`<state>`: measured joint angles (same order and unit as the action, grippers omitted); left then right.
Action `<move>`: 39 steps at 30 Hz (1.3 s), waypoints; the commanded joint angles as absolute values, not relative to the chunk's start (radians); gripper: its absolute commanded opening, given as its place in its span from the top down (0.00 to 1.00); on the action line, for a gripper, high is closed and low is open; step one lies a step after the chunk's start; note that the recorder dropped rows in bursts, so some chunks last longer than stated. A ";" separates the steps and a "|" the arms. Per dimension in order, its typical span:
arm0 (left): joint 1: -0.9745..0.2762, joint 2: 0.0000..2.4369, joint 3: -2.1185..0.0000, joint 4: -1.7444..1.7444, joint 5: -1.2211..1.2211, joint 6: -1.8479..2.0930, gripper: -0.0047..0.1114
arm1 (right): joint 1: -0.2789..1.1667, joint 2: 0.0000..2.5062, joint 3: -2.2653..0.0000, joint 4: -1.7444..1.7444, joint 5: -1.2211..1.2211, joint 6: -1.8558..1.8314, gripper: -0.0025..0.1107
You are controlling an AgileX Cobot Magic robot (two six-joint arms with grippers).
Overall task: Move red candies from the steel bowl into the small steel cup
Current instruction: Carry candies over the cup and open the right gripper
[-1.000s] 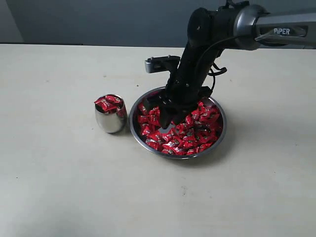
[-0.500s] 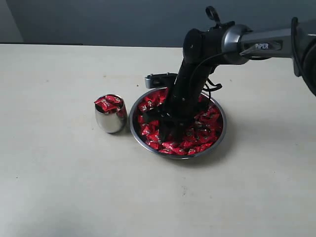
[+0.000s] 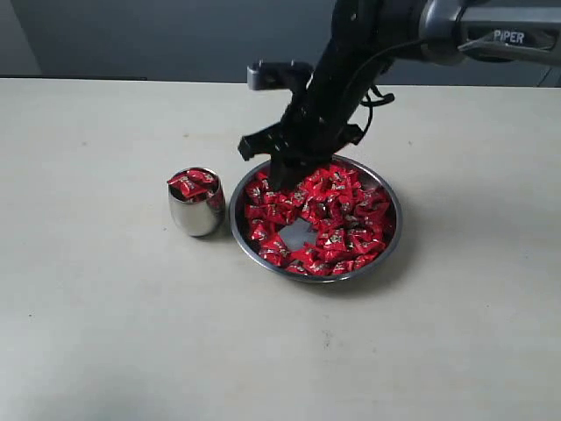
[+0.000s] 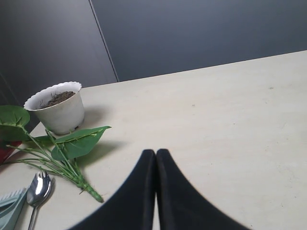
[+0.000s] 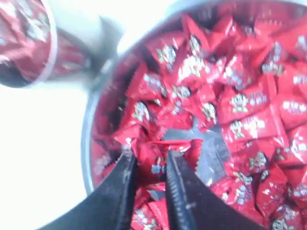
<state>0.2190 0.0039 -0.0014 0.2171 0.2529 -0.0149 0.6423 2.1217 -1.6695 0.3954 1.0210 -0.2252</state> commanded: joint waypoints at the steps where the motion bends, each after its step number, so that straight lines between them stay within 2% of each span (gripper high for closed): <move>1: 0.216 0.000 0.000 0.222 0.240 -0.019 0.96 | 0.642 2.104 -1.780 0.544 1.012 -0.276 0.98; 12: 0.216 0.000 0.000 0.222 0.240 -0.019 0.96 | 0.730 2.221 -1.923 0.612 0.997 -0.341 0.98; 23: 0.216 0.000 0.000 0.222 0.240 -0.019 0.96 | 0.741 2.279 -1.939 0.532 0.987 -0.348 0.98; 32: 0.216 0.000 0.000 0.222 0.240 -0.019 0.96 | 0.768 2.279 -1.939 0.524 0.952 -0.348 0.89; 39: 0.216 0.000 0.000 0.222 0.240 -0.019 0.96 | 0.780 2.279 -1.939 0.419 0.927 -0.340 0.89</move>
<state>0.2190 0.0039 -0.0014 0.2171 0.2529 -0.0149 0.7824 2.2820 -1.9334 0.4576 0.9406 -0.3419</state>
